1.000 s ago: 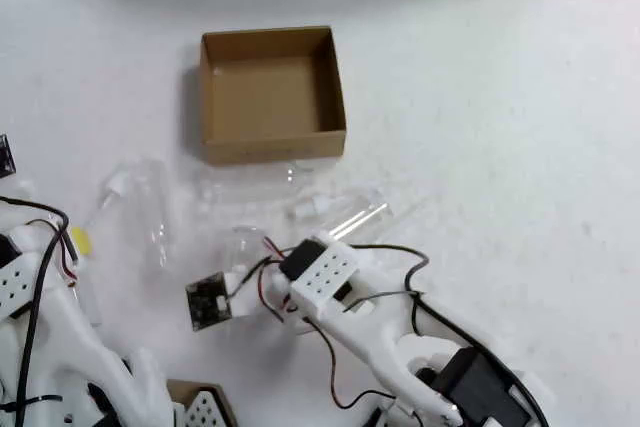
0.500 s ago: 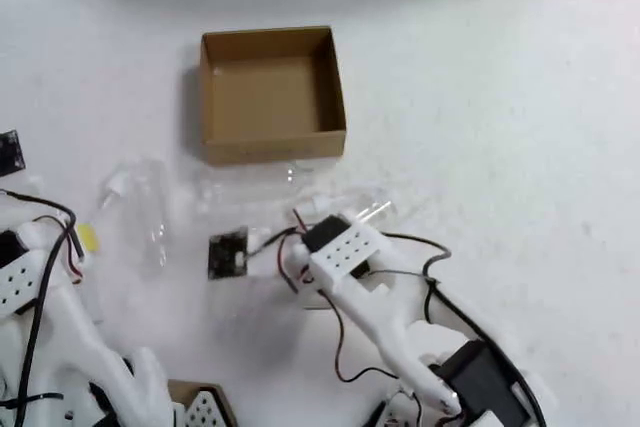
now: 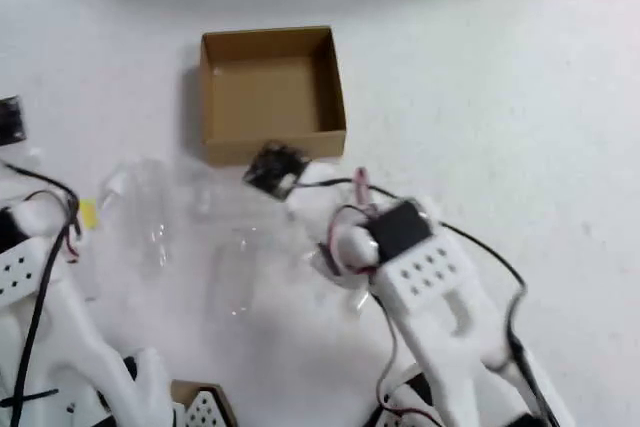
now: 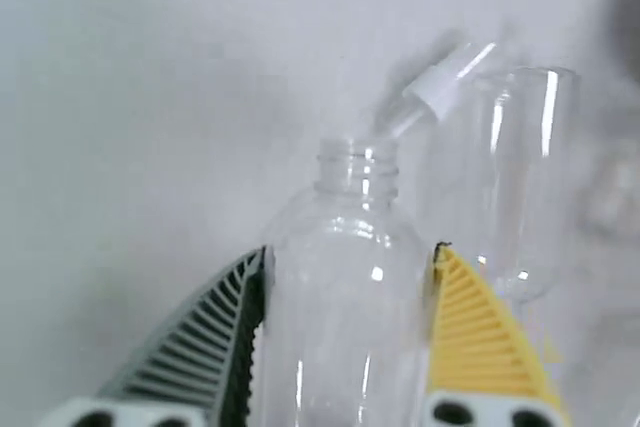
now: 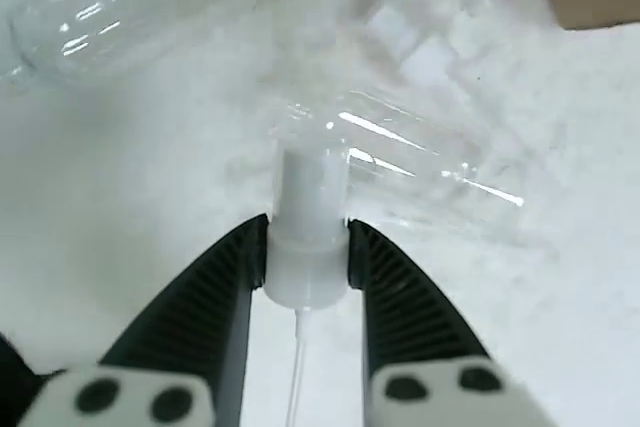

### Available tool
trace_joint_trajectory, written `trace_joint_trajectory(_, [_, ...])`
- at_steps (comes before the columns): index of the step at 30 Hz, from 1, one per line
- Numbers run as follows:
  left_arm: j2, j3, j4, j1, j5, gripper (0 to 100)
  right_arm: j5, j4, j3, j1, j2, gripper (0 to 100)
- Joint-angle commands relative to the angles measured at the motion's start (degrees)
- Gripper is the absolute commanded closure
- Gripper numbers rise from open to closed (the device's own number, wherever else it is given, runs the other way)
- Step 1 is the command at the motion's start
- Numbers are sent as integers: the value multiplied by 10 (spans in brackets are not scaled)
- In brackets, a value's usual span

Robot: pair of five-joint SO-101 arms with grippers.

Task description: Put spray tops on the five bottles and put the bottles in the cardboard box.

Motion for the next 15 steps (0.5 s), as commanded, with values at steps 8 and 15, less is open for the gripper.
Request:
trace_joint_trajectory(8, [-88,-44,21,203,82,936,-17,0,-33,102,-224,983])
trace_joint_trajectory(15, [-225,-44,8,335,82,932,-135,-82,-33,204,-289,984])
